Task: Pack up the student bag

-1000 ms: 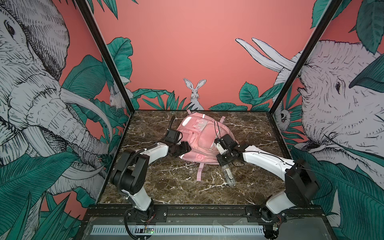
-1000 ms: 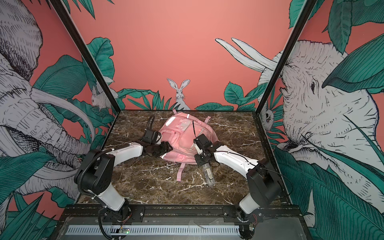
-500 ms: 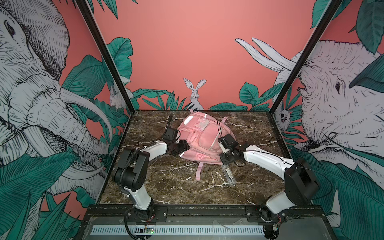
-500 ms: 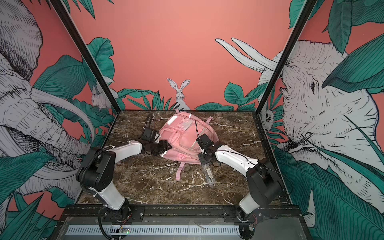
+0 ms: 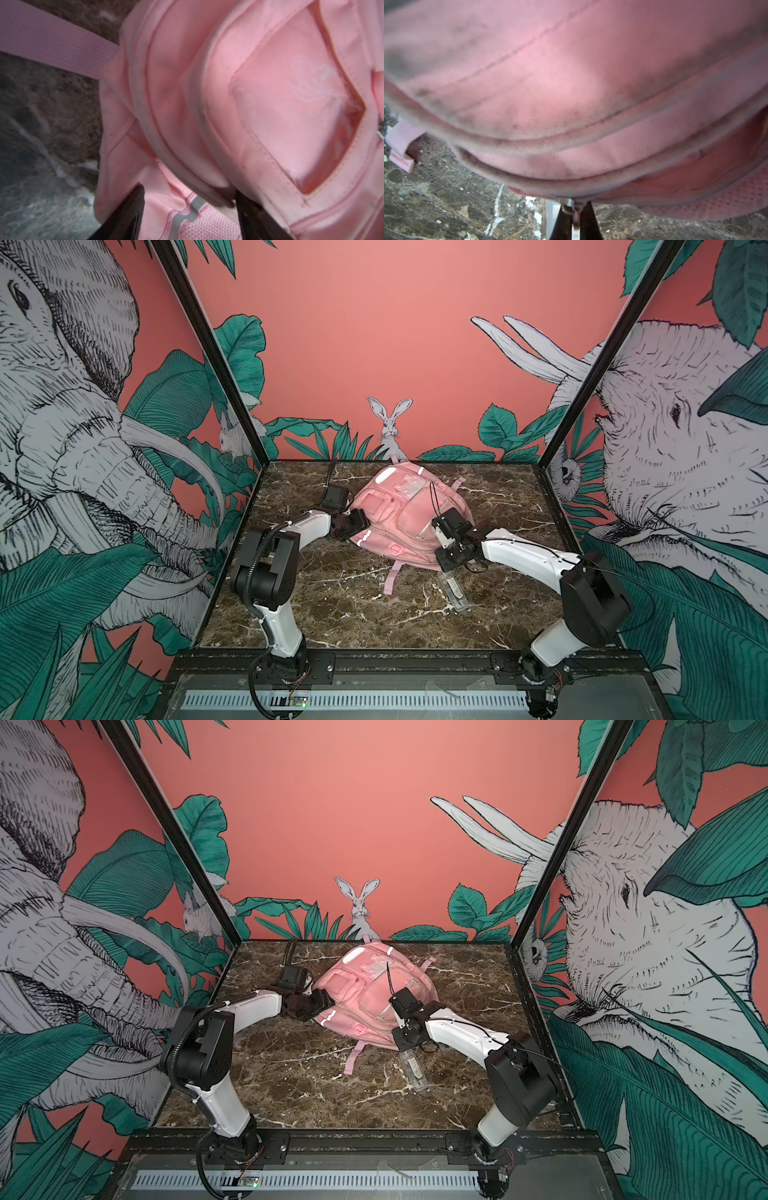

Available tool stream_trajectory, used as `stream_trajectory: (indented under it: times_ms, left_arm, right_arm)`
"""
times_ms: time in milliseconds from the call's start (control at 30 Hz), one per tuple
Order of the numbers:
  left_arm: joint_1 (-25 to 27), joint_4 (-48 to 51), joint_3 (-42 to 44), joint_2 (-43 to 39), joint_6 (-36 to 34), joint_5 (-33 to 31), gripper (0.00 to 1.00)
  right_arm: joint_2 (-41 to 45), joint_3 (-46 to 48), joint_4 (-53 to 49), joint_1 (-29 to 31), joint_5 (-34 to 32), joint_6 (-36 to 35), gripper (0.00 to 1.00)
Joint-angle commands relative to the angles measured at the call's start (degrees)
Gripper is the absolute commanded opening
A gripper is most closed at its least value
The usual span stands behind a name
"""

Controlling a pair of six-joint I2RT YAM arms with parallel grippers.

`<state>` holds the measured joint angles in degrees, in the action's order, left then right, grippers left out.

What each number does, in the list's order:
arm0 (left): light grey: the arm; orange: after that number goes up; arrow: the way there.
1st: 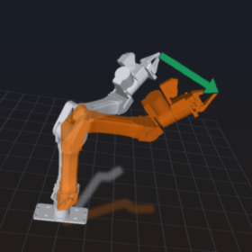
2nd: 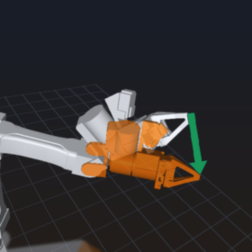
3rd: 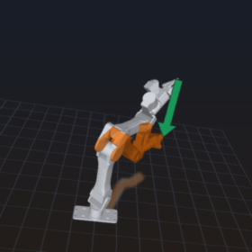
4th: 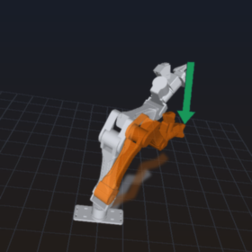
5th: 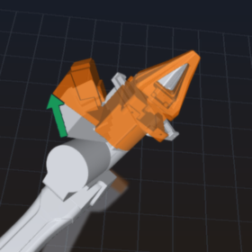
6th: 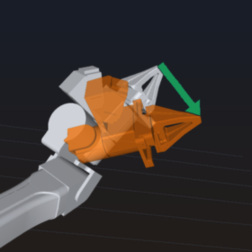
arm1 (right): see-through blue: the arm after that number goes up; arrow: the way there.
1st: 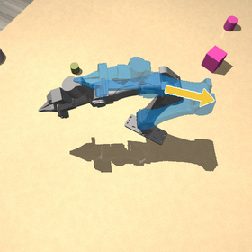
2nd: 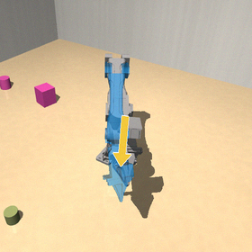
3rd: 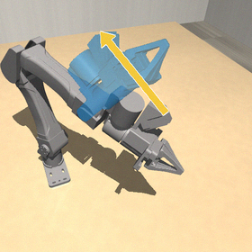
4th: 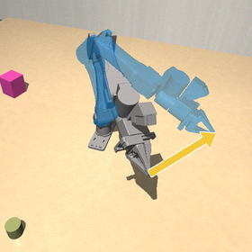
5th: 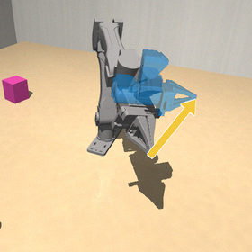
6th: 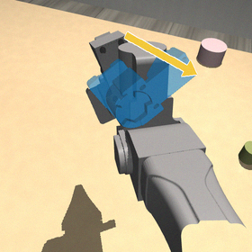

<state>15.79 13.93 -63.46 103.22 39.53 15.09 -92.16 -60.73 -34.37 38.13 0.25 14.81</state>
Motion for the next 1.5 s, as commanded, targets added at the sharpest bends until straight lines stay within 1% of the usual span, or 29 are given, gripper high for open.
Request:
stream_trajectory:
  times_ms: [0,267,400,633,867,1000,1100,1267,1467]
  left_arm:
    - [-1.9,2.3,-1.7,2.1,1.2,-5.3,0.71]
    - [-3.0,3.0,-4.8,4.2,0.2,-4.8,0.71]
    - [-2.9,3.8,-6.2,4.6,-0.8,-2.0,0.71]
    - [-1.8,6.7,-4.9,-3.0,-4.5,-1.3,0.72]
    - [0.4,10.8,-1.7,-11.9,-7.7,-0.9,0.74]
    - [2.8,10.7,0.9,-14.2,-6.4,0.1,0.74]
    - [5.3,7.9,3.4,-14.9,-3.8,1.3,0.74]
    - [9.4,3.7,5.8,-13.9,1.0,2.5,0.75]
    - [11.2,-0.9,7.4,-11.9,5.0,3.9,0.75]
  right_arm:
    - [-1.3,-0.8,-2.9,0.7,0.1,0.8,0.00]
    - [-1.9,-1.2,-1.4,1.3,2.7,1.3,0.00]
    - [-2.9,-2.1,-0.3,2.1,4.4,1.4,0.00]
    - [-5.6,-4.1,0.3,4.1,5.1,1.4,0.00]
    - [-5.6,-4.1,0.7,4.6,5.4,1.2,0.00]
    - [-5.5,-3.9,0.7,4.7,5.4,1.1,0.00]
    - [-4.9,-3.7,0.5,4.8,5.2,1.0,0.00]
    - [-3.3,-2.6,1.3,4.8,5.8,1.1,0.00]
    - [-2.9,-2.3,1.5,5.0,6.7,0.9,0.00]
